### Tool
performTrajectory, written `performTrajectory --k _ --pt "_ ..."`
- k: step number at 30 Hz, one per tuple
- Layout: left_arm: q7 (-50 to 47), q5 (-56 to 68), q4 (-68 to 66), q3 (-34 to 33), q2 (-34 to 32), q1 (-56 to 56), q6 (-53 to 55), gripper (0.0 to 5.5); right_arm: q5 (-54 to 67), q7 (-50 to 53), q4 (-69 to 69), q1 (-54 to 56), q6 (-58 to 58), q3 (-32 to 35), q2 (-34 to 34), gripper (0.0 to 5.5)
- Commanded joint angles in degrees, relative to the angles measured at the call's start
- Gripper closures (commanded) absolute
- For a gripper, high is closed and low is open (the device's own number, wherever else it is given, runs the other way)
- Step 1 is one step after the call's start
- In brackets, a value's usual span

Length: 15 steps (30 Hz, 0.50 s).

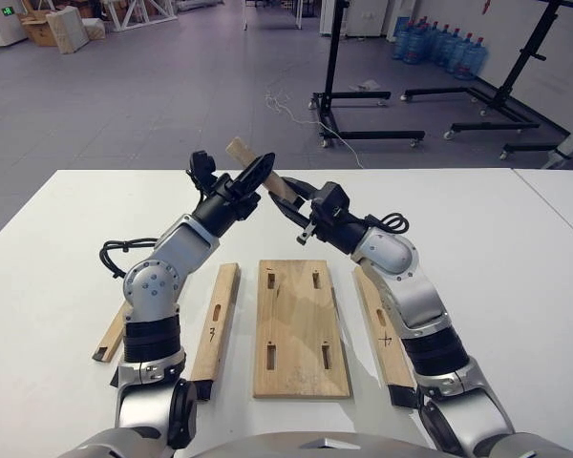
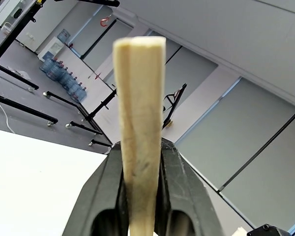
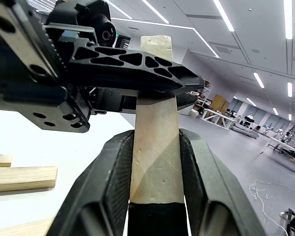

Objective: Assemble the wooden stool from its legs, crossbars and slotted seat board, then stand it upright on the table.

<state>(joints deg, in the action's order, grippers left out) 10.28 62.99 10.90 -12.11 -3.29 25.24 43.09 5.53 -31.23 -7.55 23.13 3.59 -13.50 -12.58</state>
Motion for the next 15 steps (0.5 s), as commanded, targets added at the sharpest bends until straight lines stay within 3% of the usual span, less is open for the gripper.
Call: performTrajectory --k 1,6,7,15 --pt "1.73 -0.08 1.43 -0.03 0.96 -0.41 -2.39 5.07 0.16 -0.66 -0.20 -1.15 1.11 -0.40 -0.16 4.22" --pt "2.50 -0.98 0.25 -0.48 0.38 -0.47 -2.85 5.09 -0.72 0.60 1.13 -1.18 1.45 -0.01 -0.01 4.22" --pt "2.75 -1.33 0.02 -0.47 0.14 -0.37 -2.88 5.09 -0.32 0.70 1.39 -1.19 2.13 0.28 0.12 3.85" --pt "4.57 -4.75 -3.13 -1.02 -1.77 -1.09 -4.51 5.11 0.12 2.29 1.26 -2.71 4.04 1.85 0.01 2.53"
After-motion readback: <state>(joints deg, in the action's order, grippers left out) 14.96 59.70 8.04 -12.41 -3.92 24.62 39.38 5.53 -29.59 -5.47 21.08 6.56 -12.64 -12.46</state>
